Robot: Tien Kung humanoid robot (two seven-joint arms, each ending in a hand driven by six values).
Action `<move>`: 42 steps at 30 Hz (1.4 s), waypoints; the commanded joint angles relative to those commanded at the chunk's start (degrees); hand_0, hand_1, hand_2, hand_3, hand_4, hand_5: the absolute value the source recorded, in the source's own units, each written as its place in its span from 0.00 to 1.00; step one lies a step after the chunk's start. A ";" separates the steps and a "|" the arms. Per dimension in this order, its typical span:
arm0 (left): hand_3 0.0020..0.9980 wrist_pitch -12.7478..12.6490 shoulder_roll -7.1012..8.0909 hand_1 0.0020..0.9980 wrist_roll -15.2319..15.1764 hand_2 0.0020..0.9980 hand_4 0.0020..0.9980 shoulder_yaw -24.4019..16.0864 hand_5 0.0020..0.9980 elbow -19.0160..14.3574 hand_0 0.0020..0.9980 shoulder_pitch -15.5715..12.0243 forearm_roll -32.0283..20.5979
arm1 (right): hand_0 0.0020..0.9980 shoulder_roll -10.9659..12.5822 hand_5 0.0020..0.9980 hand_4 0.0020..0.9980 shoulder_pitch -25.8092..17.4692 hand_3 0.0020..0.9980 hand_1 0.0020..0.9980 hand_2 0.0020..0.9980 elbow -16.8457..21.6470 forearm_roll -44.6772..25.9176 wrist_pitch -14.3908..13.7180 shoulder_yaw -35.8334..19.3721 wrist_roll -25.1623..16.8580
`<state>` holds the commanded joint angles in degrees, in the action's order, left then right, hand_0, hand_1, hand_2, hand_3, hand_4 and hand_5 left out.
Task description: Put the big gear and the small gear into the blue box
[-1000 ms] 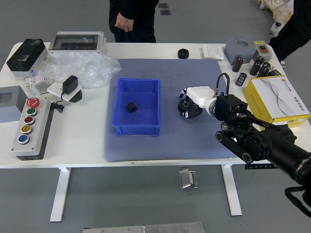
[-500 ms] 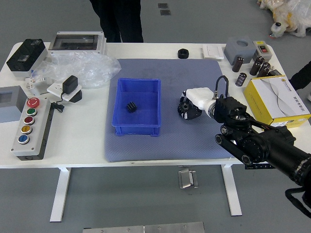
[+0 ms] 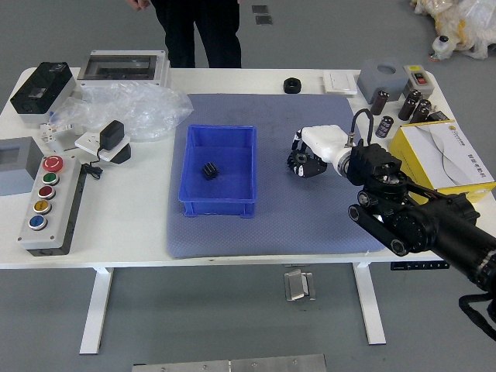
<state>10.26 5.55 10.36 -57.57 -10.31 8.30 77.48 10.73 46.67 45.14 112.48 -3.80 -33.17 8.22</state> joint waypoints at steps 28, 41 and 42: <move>0.82 0.17 0.23 0.82 0.10 0.79 0.66 -0.64 0.31 0.00 0.85 -0.48 0.33 | 0.58 3.55 0.17 0.68 1.31 0.59 0.41 0.44 15.55 6.71 3.15 -6.74 4.11; 0.82 0.24 0.18 0.82 0.13 0.79 0.66 -0.62 0.31 0.00 0.85 -0.49 0.54 | 0.58 -0.86 0.17 0.67 1.59 0.59 0.41 0.45 23.55 8.43 4.38 -4.99 6.02; 0.82 0.24 0.17 0.82 0.14 0.79 0.66 -0.58 0.31 0.00 0.85 -0.52 0.55 | 0.58 -1.33 0.17 0.67 1.55 0.59 0.41 0.45 23.59 8.40 4.33 -4.83 6.06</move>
<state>10.50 5.71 10.50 -58.15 -10.31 7.78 78.02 9.40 48.22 68.73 120.88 0.54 -38.00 14.28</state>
